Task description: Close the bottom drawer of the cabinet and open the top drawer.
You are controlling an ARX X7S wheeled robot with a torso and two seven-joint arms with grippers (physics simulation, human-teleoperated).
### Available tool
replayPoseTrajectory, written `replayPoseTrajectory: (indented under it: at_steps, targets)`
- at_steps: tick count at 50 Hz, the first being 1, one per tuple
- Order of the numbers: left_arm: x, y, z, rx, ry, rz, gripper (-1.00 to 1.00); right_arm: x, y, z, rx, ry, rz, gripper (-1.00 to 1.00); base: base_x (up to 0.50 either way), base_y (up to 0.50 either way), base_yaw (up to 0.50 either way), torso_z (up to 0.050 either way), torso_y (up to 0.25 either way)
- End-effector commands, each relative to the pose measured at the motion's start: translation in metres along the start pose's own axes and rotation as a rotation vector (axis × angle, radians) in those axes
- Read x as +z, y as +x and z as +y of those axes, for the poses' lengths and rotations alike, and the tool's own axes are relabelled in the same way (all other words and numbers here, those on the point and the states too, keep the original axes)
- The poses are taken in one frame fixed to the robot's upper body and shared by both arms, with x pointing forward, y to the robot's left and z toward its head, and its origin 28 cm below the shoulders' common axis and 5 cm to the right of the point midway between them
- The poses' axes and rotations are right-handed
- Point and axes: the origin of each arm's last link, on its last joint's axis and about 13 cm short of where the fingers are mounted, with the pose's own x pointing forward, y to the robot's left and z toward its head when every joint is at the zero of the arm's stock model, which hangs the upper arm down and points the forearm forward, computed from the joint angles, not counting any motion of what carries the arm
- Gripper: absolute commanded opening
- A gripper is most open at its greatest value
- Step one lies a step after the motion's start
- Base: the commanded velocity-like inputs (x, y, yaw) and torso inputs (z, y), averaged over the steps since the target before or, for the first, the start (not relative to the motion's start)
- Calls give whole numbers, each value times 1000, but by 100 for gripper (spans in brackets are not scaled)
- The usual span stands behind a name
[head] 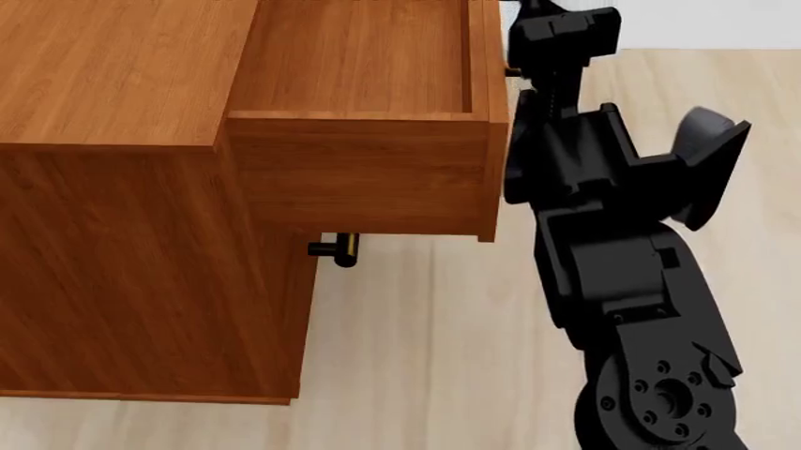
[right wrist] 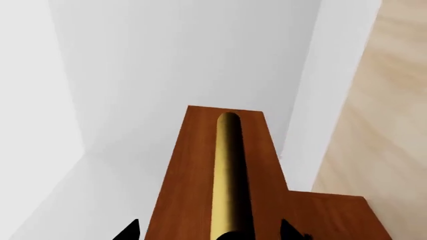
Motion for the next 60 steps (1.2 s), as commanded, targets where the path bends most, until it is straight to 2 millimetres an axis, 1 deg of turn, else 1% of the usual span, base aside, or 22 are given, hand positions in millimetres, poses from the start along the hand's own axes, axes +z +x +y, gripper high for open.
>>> replayPoseTrajectory:
  at_steps: [1, 8, 11, 12, 14, 19, 22, 27, 36, 41, 44, 45, 47, 49, 60]
  targets:
    - [0, 0, 0, -1, 0, 0, 100, 3, 1, -8, -28, 1, -25, 100, 0, 0, 0, 0, 0]
    - [0, 0, 0, -1, -1, 0, 100, 5, 2, -8, -39, 3, -34, 100, 0, 0, 0, 0, 0]
    - [0, 0, 0, -1, 0, 0, 100, 5, 1, -12, -39, 5, -38, 100, 0, 0, 0, 0, 0]
    - [1, 0, 0, -1, 0, 1, 100, 6, 2, -9, -39, 6, -39, 100, 0, 0, 0, 0, 0]
    - [1, 0, 0, 0, 0, 0, 100, 6, 1, -11, -37, 5, -41, 100, 0, 0, 0, 0, 0]
    - [1, 0, 1, 0, -1, -1, 100, 11, 0, -3, -25, 4, -56, 100, 0, 0, 0, 0, 0]
    - [1, 0, 0, 0, -1, -2, 100, 13, -3, -2, -18, 5, -67, 100, 0, 0, 0, 0, 0]
    - [1, 1, 0, -1, -2, -3, 100, 20, -5, 4, -10, 0, -89, 100, 0, 0, 0, 0, 0]
    - [1, 1, -1, -3, -3, -2, 100, 30, -12, 5, -4, -20, -125, 100, 0, 0, 0, 0, 0]
    - [1, 1, -1, -3, -2, -2, 100, 35, -15, 9, -17, -105, -156, 100, 0, 0, 0, 0, 0]
    - [1, 2, -1, -3, -3, -2, 100, 38, -16, 17, -26, -167, -163, 100, 0, 0, 0, 0, 0]
    - [1, 2, -1, -3, -3, -2, 100, 40, -16, 19, -34, -224, -172, 100, 0, 0, 0, 0, 0]
    - [0, 2, -1, -3, -3, -2, 100, 41, -17, 22, -37, -266, -178, 100, 0, 0, 0, 0, 0]
    - [0, 1, -1, -4, -6, 0, 100, 43, -17, 29, -48, -375, -179, 100, 0, 0, 0, 0, 0]
    - [-3, 0, -1, -3, -5, 7, 100, 49, -17, 42, -85, -627, -181, 100, 0, 0, 0, 0, 0]
